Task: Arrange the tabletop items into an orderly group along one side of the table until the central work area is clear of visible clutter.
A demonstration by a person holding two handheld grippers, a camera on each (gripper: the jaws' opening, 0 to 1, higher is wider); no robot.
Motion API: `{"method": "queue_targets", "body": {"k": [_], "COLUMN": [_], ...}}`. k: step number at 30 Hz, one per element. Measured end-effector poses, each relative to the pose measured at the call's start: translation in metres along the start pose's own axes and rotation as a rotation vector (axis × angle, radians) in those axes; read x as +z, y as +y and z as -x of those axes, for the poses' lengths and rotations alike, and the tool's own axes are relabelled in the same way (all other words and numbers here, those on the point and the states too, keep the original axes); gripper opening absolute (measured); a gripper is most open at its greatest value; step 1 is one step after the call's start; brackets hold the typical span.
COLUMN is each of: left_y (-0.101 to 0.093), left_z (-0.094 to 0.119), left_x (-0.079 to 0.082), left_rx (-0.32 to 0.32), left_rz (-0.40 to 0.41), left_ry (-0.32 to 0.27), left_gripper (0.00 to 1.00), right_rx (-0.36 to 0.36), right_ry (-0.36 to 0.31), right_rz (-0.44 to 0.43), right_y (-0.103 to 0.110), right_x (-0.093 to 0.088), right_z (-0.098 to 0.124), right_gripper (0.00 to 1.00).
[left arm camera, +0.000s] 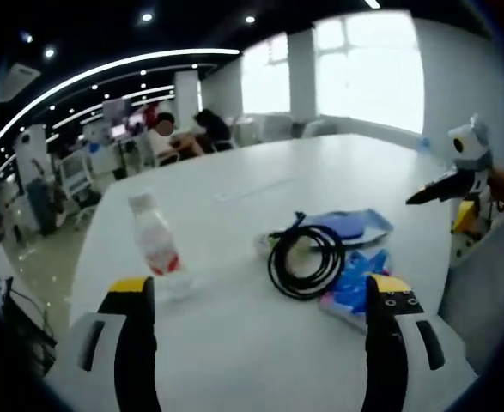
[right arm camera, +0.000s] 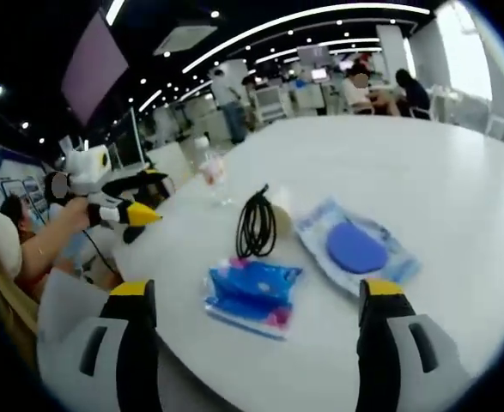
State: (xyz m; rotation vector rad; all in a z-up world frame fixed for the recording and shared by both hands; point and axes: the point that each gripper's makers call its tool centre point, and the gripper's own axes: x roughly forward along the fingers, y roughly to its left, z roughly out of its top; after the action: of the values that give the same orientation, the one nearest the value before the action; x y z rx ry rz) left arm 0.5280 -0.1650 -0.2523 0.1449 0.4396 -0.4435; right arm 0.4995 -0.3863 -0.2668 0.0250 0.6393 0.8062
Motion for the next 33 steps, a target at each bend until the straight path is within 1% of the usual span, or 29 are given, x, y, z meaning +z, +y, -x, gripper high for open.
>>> {"method": "queue_targets", "body": {"k": [5, 11, 13, 18, 24, 26, 29, 33], "left_y": [-0.011, -0.019, -0.020, -0.026, -0.030, -0.031, -0.033, -0.038], "left_z": [0.003, 0.007, 0.008, 0.010, 0.008, 0.008, 0.008, 0.007], "left_x": [0.001, 0.002, 0.002, -0.001, -0.007, -0.008, -0.010, -0.012], "left_rx": [-0.023, -0.043, -0.045, -0.058, -0.059, -0.061, -0.064, -0.076], "left_rz": [-0.015, -0.017, -0.017, -0.009, -0.010, -0.008, 0.001, 0.003], "left_ry": [0.004, -0.001, 0.001, 0.005, 0.022, 0.025, 0.029, 0.032], "left_gripper": [0.99, 0.99, 0.99, 0.99, 0.99, 0.99, 0.99, 0.99], "right_rx": [0.015, 0.035, 0.030, 0.002, -0.063, -0.064, -0.043, -0.032], "right_ry": [-0.014, -0.022, -0.020, -0.003, 0.022, 0.025, 0.062, 0.093], "right_rz": [0.021, 0.027, 0.034, 0.033, 0.028, 0.023, 0.024, 0.031], "right_y": [0.005, 0.008, 0.005, -0.008, -0.032, -0.034, -0.029, -0.025], "right_x": [0.015, 0.025, 0.026, 0.022, 0.013, 0.009, -0.002, -0.013], "right_z": [-0.011, -0.024, -0.028, -0.034, -0.036, -0.038, -0.042, -0.049], "right_gripper": [0.96, 0.95, 0.95, 0.94, 0.92, 0.91, 0.90, 0.89]}}
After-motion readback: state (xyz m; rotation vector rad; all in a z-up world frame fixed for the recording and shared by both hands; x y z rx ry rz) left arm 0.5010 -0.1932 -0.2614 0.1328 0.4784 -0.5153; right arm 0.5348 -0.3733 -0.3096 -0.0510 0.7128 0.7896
